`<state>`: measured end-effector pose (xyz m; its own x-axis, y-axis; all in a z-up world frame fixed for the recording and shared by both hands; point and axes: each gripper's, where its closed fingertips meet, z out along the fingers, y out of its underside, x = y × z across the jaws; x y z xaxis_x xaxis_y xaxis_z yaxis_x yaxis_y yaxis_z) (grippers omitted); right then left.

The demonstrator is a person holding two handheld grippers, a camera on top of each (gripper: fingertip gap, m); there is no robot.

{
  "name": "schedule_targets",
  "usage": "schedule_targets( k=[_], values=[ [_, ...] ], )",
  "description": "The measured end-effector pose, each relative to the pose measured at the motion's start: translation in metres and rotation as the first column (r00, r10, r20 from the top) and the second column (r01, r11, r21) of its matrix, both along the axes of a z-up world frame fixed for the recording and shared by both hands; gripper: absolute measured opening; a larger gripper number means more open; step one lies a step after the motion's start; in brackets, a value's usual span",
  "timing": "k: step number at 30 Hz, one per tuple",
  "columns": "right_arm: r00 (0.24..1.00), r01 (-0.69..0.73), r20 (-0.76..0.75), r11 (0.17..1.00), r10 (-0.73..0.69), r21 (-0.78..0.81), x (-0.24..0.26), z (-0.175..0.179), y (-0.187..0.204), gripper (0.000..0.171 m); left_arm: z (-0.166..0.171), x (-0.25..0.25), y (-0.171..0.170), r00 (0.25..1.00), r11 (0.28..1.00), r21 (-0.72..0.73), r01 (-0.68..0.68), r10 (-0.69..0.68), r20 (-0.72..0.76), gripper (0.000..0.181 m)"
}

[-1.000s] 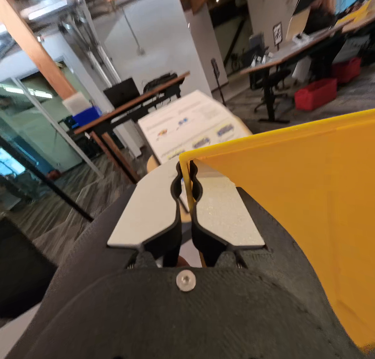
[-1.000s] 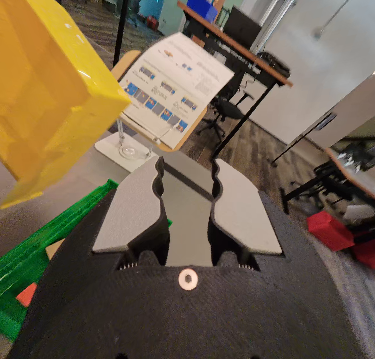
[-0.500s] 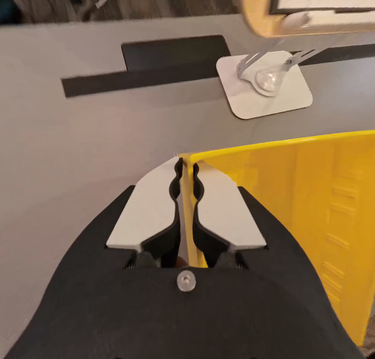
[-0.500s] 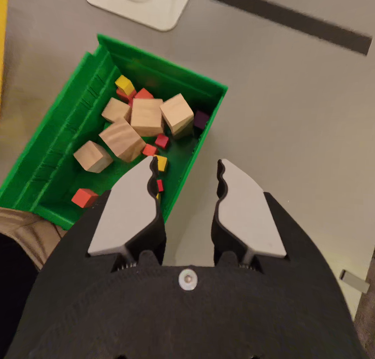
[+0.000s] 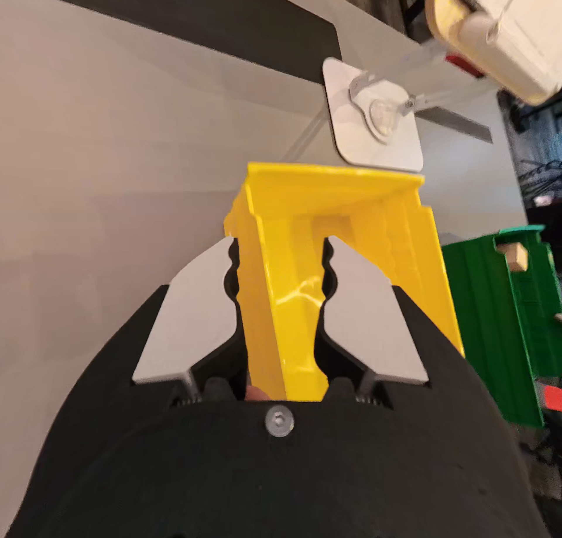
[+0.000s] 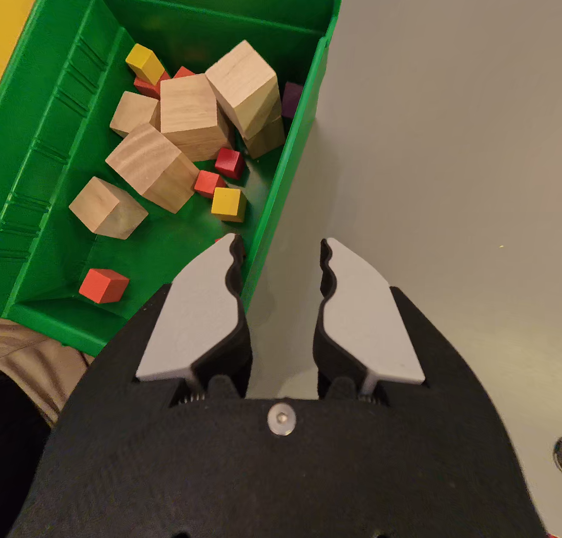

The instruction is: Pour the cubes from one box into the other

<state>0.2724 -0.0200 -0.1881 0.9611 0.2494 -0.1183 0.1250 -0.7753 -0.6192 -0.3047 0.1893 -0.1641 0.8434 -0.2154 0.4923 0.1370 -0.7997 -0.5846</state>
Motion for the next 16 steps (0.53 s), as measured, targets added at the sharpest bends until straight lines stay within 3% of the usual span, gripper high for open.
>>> schedule_targets(
  k=[1,8,12,16],
  values=[
    [1.000,-0.004,-0.008,1.000,0.004,-0.006,-0.002,-0.003,-0.002,0.045,-0.002,0.002,-0.014,0.999,1.000,-0.007,0.022,-0.022,-0.030,0.057],
    [0.999,-0.027,-0.047,1.000,0.027,-0.007,-0.012,-0.011,-0.004,0.034,-0.037,0.012,-0.106,0.990,0.998,-0.062,0.032,-0.040,-0.138,0.059],
    [0.993,-0.038,-0.114,0.999,0.038,-0.001,-0.020,-0.010,-0.005,0.024,-0.056,0.015,-0.138,0.984,0.995,-0.096,0.037,-0.053,-0.170,0.039],
    [0.989,-0.062,-0.134,0.998,0.062,0.006,-0.032,-0.009,-0.005,0.009,-0.070,0.010,-0.146,0.965,0.994,-0.104,0.043,-0.069,-0.254,0.025]
  ],
)
